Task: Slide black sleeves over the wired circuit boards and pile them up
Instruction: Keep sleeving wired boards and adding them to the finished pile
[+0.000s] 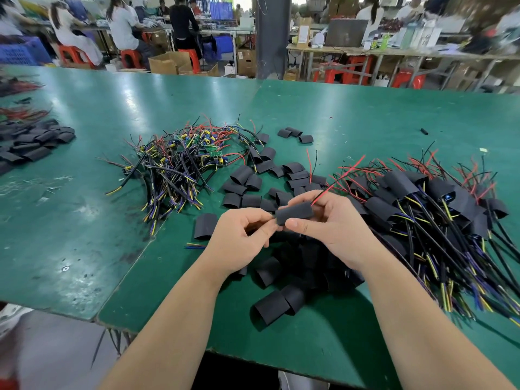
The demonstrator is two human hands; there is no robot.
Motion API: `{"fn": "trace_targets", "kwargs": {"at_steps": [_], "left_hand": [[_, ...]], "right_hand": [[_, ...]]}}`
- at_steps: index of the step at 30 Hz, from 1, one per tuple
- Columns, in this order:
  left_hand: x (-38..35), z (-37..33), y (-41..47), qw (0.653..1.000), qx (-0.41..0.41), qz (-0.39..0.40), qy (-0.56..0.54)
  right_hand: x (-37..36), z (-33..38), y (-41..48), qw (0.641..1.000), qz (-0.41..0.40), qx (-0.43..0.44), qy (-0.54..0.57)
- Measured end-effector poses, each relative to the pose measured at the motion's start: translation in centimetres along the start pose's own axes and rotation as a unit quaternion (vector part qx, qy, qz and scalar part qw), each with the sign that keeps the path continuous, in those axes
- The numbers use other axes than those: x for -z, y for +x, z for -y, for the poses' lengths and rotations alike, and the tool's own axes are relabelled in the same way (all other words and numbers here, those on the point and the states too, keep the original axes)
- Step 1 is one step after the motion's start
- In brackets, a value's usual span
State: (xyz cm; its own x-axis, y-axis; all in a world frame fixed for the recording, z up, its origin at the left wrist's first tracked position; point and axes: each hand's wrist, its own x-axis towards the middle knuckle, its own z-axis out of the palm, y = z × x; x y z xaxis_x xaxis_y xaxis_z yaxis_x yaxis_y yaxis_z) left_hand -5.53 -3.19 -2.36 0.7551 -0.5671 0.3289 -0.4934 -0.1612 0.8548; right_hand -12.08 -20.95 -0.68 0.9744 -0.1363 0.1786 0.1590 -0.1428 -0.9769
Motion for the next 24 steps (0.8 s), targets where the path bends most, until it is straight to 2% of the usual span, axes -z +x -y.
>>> {"fn": "trace_targets", "kwargs": {"at_steps": [5, 10, 11, 13, 16, 19, 21, 22, 24], "left_hand": [[-0.1, -0.1, 0.0, 1.0, -0.008, -0.009, 0.026], [-0.5, 0.4, 0.1, 0.998, 0.005, -0.052, 0.044], [-0.5, 0.4, 0.1, 0.997, 0.003, -0.073, 0.036], [-0.6, 0.4, 0.2, 0.992, -0.008, -0.126, 0.002], [-0.1, 0.5, 0.4, 0.978, -0.007, -0.202, -0.04], [0.6, 1.0, 0.5, 0.965, 0.033, -0.256, -0.044], [0.7, 1.4, 0.6, 0.959, 0.063, -0.278, -0.005], [0.6, 1.6, 0.7, 0.955, 0.076, -0.285, 0.015], [0.6, 2.0, 0.8, 0.949, 0.096, -0.296, 0.049]], "right_hand": [[-0.5, 0.1, -0.1, 1.0, 0.001, -0.014, -0.026], [-1.1, 0.3, -0.4, 0.997, -0.009, 0.002, -0.076], [-1.4, 0.4, -0.3, 0.999, -0.026, 0.009, -0.039], [-1.9, 1.0, 0.0, 0.989, -0.078, -0.002, 0.129], [-1.0, 2.3, 0.6, 0.918, -0.197, -0.024, 0.344], [2.3, 3.5, 0.5, 0.867, -0.291, 0.013, 0.405], [4.5, 3.8, 0.1, 0.857, -0.361, 0.068, 0.362], [5.6, 3.9, -0.2, 0.858, -0.403, 0.091, 0.305], [7.0, 3.8, -0.7, 0.867, -0.476, 0.104, 0.104]]}}
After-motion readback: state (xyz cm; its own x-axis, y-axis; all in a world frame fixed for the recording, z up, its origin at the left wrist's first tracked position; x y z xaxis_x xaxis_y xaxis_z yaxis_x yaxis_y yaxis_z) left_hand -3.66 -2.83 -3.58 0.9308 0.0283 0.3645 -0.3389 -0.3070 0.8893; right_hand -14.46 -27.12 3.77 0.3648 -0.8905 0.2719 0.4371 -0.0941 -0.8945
